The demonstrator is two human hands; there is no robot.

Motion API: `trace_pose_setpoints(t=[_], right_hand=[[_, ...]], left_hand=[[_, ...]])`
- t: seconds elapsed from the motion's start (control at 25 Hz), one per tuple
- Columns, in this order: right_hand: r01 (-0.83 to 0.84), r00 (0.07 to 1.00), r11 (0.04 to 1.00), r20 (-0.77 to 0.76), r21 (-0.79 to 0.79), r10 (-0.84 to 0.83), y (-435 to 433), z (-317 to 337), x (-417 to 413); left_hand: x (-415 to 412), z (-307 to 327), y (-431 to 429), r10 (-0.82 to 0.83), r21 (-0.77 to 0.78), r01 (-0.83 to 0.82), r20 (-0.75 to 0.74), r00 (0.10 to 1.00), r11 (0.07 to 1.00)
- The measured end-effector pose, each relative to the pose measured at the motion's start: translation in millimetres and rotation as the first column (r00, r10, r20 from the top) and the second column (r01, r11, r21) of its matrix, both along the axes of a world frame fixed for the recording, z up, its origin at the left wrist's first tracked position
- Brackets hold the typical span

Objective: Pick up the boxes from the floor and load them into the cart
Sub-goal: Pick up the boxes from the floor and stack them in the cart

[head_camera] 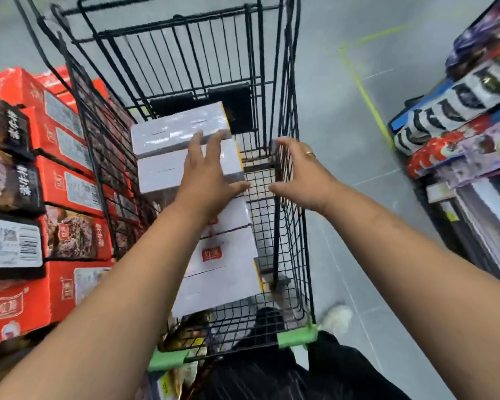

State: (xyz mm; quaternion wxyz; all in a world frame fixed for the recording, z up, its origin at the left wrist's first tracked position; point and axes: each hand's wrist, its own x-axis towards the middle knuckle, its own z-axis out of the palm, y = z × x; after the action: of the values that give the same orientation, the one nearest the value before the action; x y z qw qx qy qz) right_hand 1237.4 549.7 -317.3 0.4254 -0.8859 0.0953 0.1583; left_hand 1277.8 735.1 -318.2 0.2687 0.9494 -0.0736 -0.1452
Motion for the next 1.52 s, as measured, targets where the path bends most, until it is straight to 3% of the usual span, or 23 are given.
trace_pose_setpoints(t=[0.24, 0.32, 0.68, 0.88, 1.08, 1.28, 1.52], right_hand=[[0.237, 0.964, 0.968, 0.142, -0.087, -0.223, -93.7, 43.3, -109.7], [0.276, 0.958, 0.955, 0.116, -0.113, -0.263, -111.0, 49.5, -139.3], [0.603, 0.793, 0.767, 0.264, -0.219, -0.549, -273.3, 136.6, -436.1], [0.789, 0.615, 0.563, 0.322, -0.247, -0.720, -328.7, 168.8, -587.2], [0.935, 0.338, 0.271, 0.348, -0.229, -0.874, -355.2, 192.0, -721.3], [0.971, 0.057, -0.028, 0.343, -0.239, -0.938, -367.8, 196.5, -828.7], [0.898, -0.299, -0.394, 0.386, -0.196, -0.873, -378.9, 200.5, -930.4]], left_hand=[[-70.6, 49.9, -115.2, -0.336, -0.030, 0.342, 0.129, 0.933, 0.939], [-91.5, 57.7, -138.6, -0.388, -0.014, 0.394, 0.138, 0.911, 0.919], [-330.8, 129.8, -340.9, -0.717, -0.027, 0.749, 0.268, 0.644, 0.662], [-451.5, 158.3, -438.9, -0.841, 0.003, 0.905, 0.370, 0.395, 0.426], [-570.6, 182.2, -532.6, -0.913, 0.033, 0.996, 0.404, 0.065, 0.086], [-679.1, 188.4, -603.9, -0.887, 0.036, 0.979, 0.417, -0.199, -0.203], [-815.0, 194.8, -673.6, -0.722, 0.058, 0.824, 0.449, -0.526, -0.564]])
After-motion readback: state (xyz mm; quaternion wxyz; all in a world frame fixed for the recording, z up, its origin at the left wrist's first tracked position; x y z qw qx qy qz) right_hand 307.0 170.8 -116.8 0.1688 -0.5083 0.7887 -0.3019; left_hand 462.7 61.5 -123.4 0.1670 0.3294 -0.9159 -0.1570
